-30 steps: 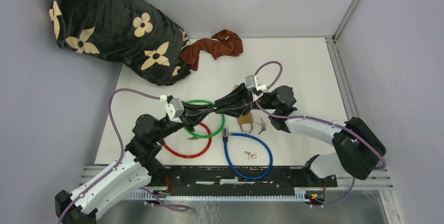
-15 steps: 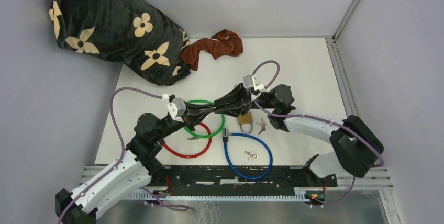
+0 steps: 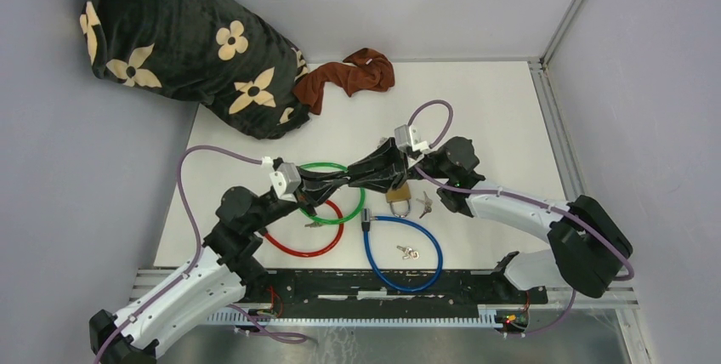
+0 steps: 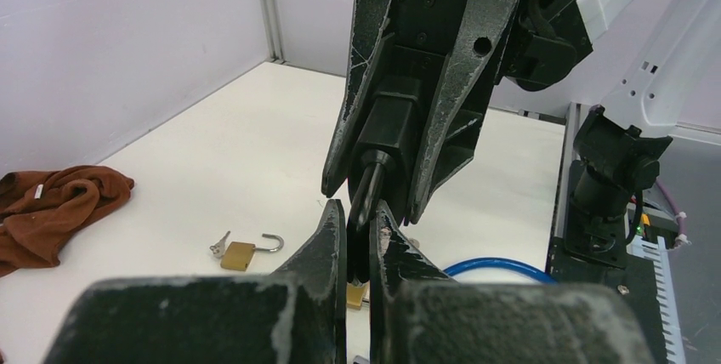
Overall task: Lock with the key
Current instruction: Lock the lock.
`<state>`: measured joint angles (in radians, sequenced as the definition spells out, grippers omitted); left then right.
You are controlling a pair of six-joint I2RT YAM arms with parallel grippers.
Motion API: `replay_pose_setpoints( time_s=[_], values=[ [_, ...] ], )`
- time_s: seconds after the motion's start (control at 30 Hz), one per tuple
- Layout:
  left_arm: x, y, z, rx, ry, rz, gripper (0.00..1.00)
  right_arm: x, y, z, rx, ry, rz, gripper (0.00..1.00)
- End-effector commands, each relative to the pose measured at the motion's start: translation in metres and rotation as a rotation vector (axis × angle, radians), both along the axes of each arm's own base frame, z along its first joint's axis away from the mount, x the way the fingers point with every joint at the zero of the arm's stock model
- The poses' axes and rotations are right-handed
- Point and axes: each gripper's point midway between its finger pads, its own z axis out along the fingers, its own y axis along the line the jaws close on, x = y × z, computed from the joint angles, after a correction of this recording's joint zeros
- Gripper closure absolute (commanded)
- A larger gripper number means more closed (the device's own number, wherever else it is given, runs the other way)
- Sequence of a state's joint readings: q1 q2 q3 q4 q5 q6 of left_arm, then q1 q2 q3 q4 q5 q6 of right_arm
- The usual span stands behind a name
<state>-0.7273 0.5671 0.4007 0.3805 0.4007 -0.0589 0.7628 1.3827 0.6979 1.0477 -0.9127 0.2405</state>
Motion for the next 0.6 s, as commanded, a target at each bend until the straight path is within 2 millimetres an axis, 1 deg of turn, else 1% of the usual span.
replay_pose_setpoints(
  time_s=[0.0,0.03,0.1,0.17,0.2,0.27,0.3,0.33,0.4,0.43,0.47,0.57],
  values=[
    [-0.05,-0.022,-0.018,0.054,0.023,-0.279,0.98,-0.059,0.034,-0.034,-0.14,-0.011,0.137,0.79],
    [-0.043,-0.018,-0.017,0.049,0.013,-0.241,0.98,-0.059,0.031,-0.041,-0.164,-0.009,0.133,0.69],
    [-0.033,-0.011,-0.017,0.043,-0.003,-0.182,0.98,-0.06,0.025,-0.048,-0.199,-0.019,0.121,0.57],
    [-0.03,-0.006,-0.017,0.044,-0.025,-0.156,0.98,-0.059,0.017,-0.053,-0.223,-0.035,0.104,0.48],
    [-0.029,-0.004,-0.018,0.053,-0.042,-0.147,0.98,-0.059,0.012,-0.054,-0.234,-0.042,0.097,0.41],
    [-0.026,0.001,-0.021,0.082,-0.072,-0.124,0.98,-0.056,0.0,-0.057,-0.252,-0.055,0.069,0.32],
    [-0.025,0.002,-0.025,0.101,-0.082,-0.116,0.98,-0.054,-0.007,-0.056,-0.252,-0.073,0.049,0.29],
    [-0.024,0.004,-0.028,0.121,-0.094,-0.111,0.98,-0.051,-0.014,-0.059,-0.264,-0.077,0.025,0.27],
    [-0.025,0.006,-0.038,0.157,-0.098,-0.108,0.98,-0.045,-0.027,-0.058,-0.277,-0.108,-0.029,0.24],
    [-0.025,0.007,-0.041,0.164,-0.095,-0.107,0.98,-0.044,-0.033,-0.061,-0.294,-0.11,-0.047,0.23],
    [-0.026,0.008,-0.043,0.166,-0.088,-0.109,0.98,-0.041,-0.04,-0.061,-0.303,-0.122,-0.062,0.22],
    [-0.034,0.007,-0.045,0.163,-0.084,-0.145,0.98,-0.038,-0.057,-0.07,-0.369,-0.132,-0.08,0.21]
  ],
)
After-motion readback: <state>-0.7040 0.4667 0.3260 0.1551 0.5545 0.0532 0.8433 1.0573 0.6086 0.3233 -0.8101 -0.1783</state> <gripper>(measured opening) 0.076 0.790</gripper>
